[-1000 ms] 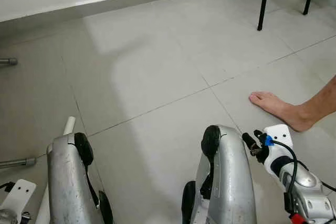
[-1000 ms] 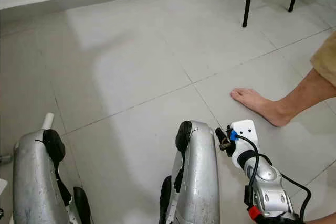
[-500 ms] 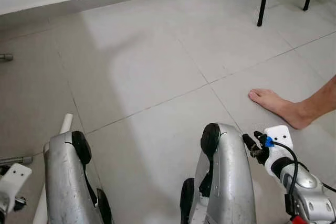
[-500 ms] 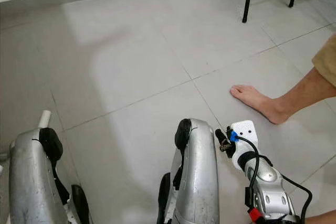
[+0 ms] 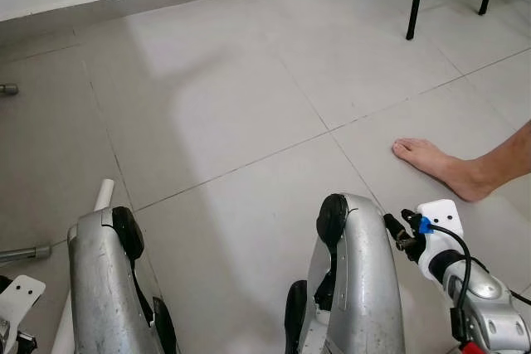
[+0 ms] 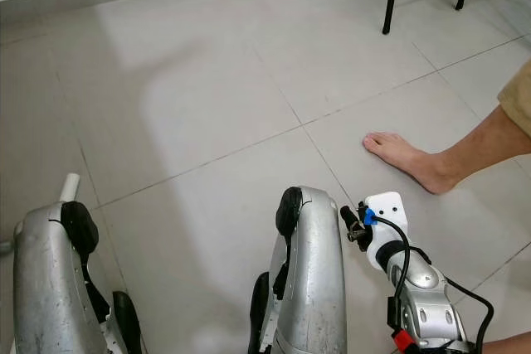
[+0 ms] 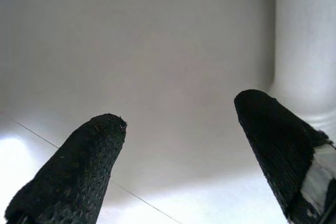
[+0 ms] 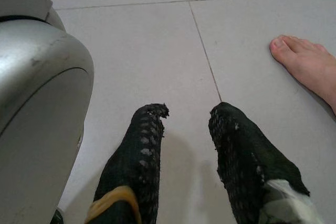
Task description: Building children table
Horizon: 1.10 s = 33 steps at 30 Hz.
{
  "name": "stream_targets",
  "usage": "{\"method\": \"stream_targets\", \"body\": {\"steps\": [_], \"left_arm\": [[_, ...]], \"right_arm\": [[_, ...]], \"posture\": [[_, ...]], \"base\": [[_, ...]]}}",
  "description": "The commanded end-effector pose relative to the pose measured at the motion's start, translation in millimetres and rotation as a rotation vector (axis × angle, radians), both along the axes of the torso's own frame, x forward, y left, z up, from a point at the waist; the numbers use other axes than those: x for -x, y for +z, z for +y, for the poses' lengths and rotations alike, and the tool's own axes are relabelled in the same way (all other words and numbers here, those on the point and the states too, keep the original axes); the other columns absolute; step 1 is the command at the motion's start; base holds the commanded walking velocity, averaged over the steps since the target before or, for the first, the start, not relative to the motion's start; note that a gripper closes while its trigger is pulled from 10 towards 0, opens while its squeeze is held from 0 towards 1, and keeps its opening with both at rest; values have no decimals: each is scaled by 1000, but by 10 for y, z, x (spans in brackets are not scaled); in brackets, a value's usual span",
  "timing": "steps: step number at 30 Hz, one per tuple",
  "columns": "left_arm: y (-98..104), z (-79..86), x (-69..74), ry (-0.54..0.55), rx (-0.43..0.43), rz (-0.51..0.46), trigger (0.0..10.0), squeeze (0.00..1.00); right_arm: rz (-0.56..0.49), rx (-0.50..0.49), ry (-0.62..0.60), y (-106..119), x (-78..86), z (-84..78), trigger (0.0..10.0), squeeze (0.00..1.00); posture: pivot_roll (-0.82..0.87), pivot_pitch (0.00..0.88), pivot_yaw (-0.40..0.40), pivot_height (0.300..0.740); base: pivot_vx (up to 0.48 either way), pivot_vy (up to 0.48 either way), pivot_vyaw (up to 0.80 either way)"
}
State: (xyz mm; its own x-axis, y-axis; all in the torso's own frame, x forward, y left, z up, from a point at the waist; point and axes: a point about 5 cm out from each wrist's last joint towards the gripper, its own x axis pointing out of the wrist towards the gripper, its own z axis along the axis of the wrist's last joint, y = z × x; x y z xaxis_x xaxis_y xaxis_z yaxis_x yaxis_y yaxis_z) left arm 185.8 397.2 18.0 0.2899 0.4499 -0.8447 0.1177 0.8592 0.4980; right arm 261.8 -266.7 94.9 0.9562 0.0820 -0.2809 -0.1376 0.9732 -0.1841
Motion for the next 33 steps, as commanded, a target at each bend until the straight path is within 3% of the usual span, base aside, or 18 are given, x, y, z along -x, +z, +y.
{"method": "stream_targets", "body": {"steps": [1,13,21,33], "left_arm": [[-96,21,208,29,18,94,10000,0],[-222,-196,219,27,242,175,10000,0],[-280,-280,228,5,288,204,10000,0],[-317,-343,177,9,287,155,10000,0]], "right_arm": [[37,4,-19,-66,80,-64,10000,0],[44,3,-19,-70,79,-55,10000,0],[42,2,-23,-59,73,-56,10000,0],[45,22,-20,-17,77,-91,10000,0]], "posture": [[-44,377,-153,300],[-40,372,-153,300],[-44,376,-156,300],[-68,392,-169,300]], "base": [[0,0,0],[0,0,0],[0,0,0],[0,0,0]]}}
